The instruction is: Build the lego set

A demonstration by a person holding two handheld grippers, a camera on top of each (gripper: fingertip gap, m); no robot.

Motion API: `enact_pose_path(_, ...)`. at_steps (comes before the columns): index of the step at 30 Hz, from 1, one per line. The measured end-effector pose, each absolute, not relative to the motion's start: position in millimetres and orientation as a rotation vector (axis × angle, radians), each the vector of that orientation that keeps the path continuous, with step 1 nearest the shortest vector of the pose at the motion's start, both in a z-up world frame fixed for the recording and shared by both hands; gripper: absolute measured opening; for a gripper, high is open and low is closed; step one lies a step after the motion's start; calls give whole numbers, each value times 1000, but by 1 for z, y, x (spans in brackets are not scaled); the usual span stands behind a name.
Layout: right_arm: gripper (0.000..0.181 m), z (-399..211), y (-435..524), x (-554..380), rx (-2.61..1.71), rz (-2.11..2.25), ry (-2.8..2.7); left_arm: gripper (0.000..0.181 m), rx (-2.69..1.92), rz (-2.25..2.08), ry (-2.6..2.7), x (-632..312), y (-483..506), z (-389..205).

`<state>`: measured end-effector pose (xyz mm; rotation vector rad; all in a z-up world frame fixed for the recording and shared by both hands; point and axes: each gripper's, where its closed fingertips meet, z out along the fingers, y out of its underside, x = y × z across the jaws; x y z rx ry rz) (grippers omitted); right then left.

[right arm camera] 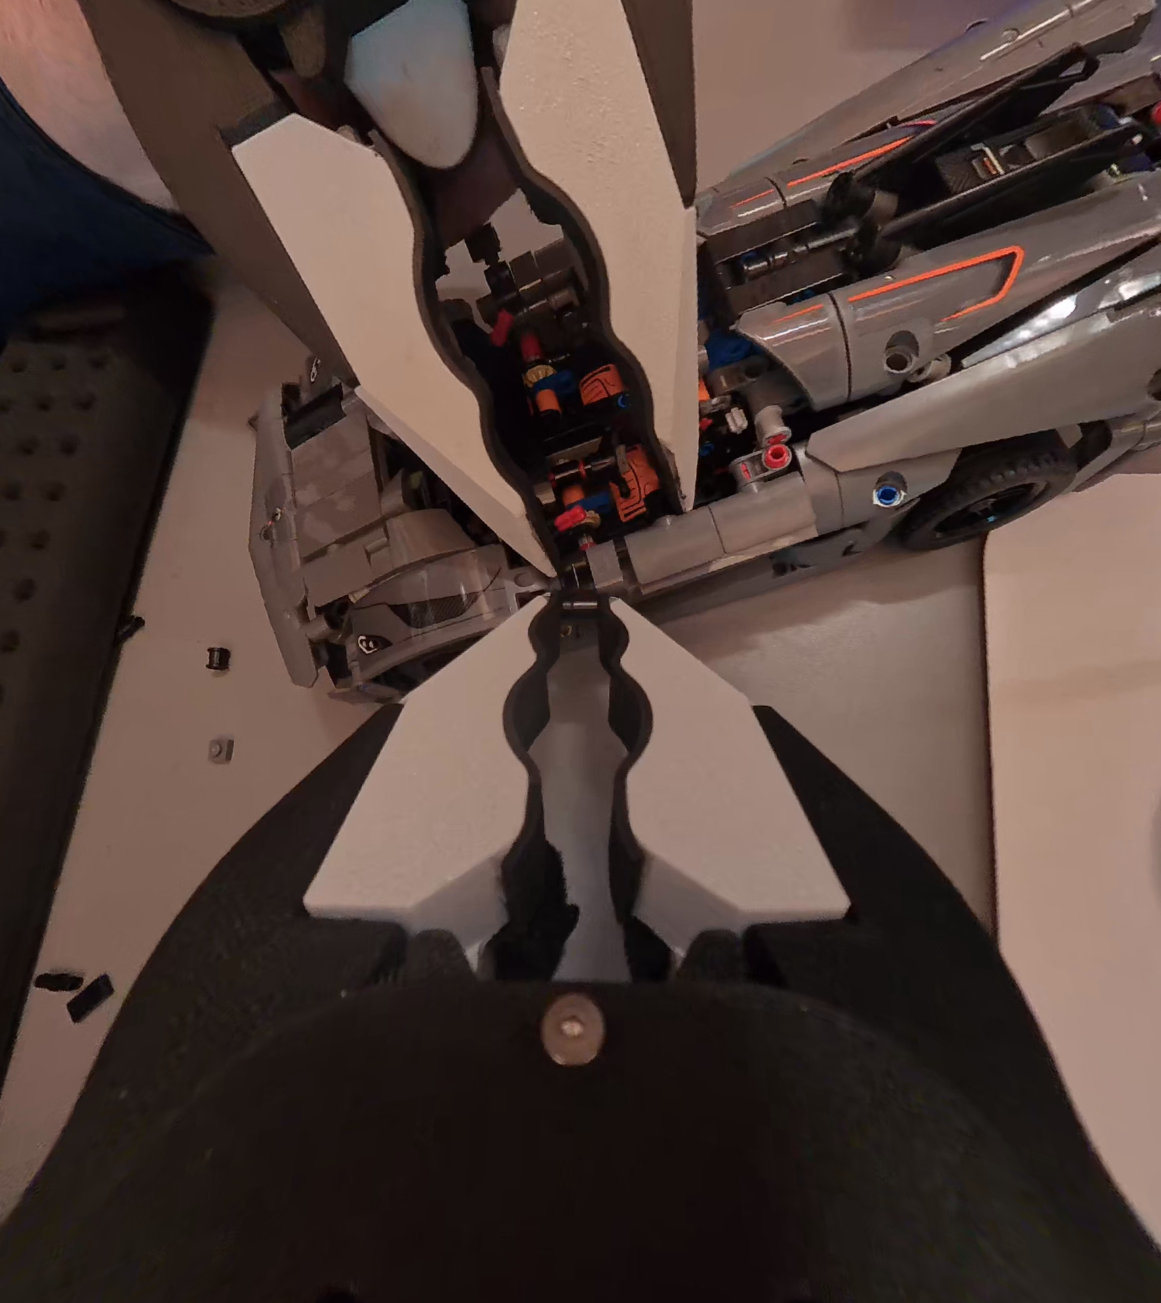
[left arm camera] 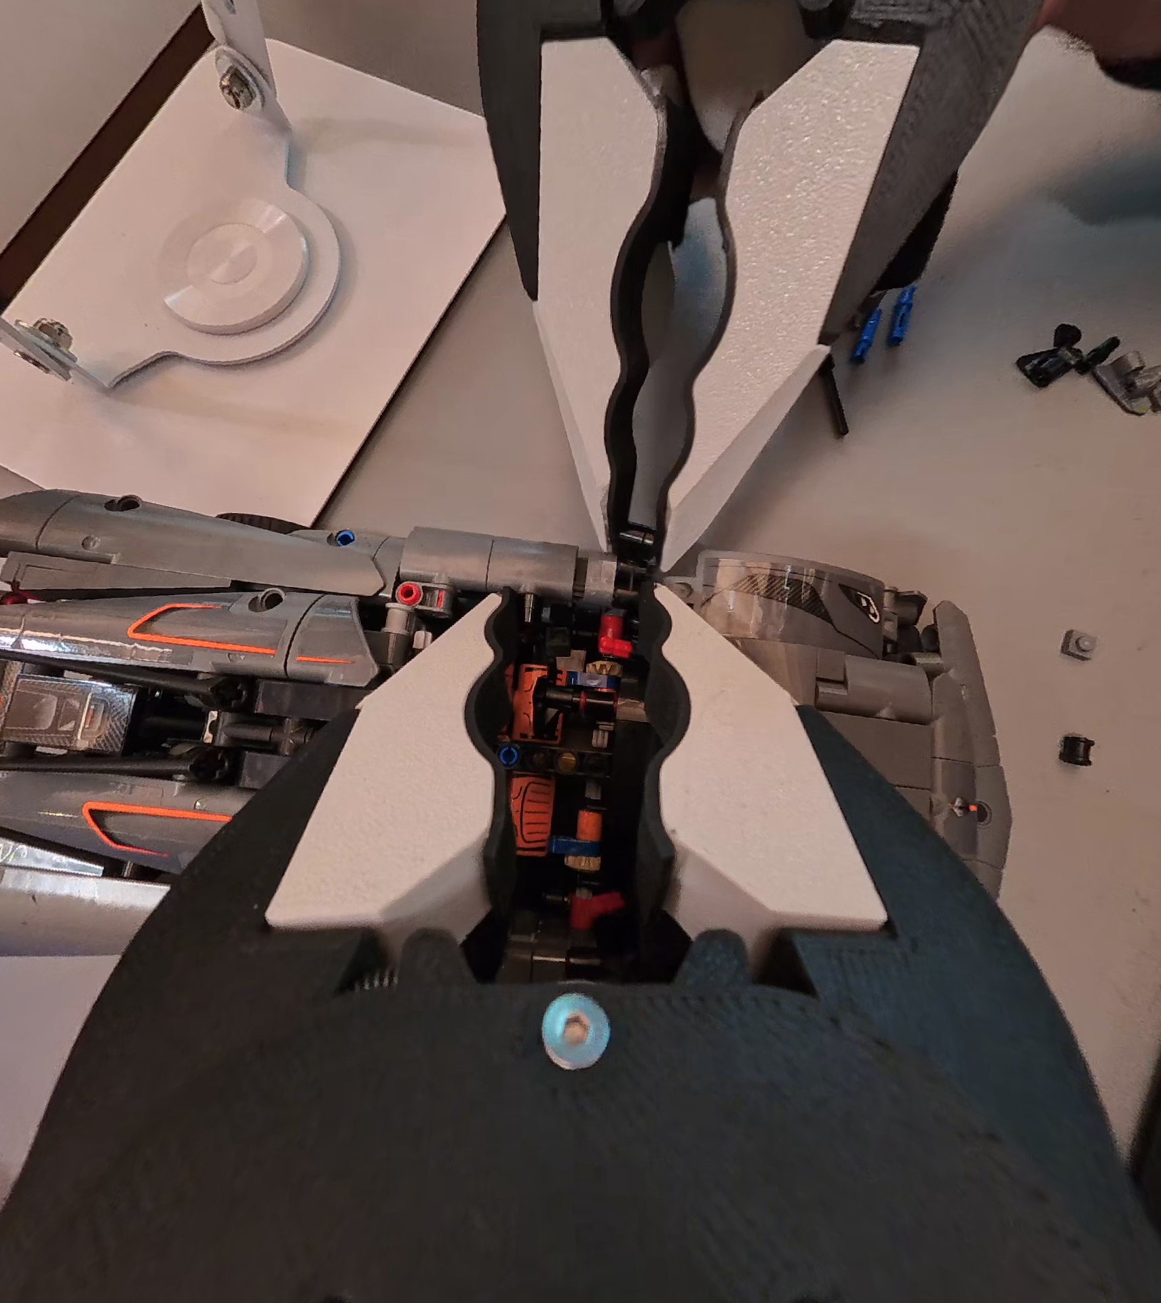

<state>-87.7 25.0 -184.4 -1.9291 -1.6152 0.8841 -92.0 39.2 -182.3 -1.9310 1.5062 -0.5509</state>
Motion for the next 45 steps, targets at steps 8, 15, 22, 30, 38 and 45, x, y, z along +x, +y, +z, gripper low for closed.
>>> enact_pose_path(8,22,-191,29,-88,-1888,799,-1668,33,-1922,-596,1496,-92,36,-182)
enact_pose_path(15,22,-183,28,-90,-1835,848,-1638,34,-1912,-601,1509,-93,35,-182)
enact_pose_path(22,18,-183,27,-91,-1808,836,-1657,33,-1908,-587,1517,-95,35,-182)
enact_pose_path(30,28,-182,31,-90,-1791,793,-1659,34,-1891,-587,1544,-94,32,-183)
enact_pose_path(38,30,-184,30,-91,-1752,782,-1673,33,-1872,-568,1559,-93,32,-183)
enact_pose_path(45,26,-183,31,-92,-1763,799,-1652,33,-1873,-566,1554,-93,33,-183)
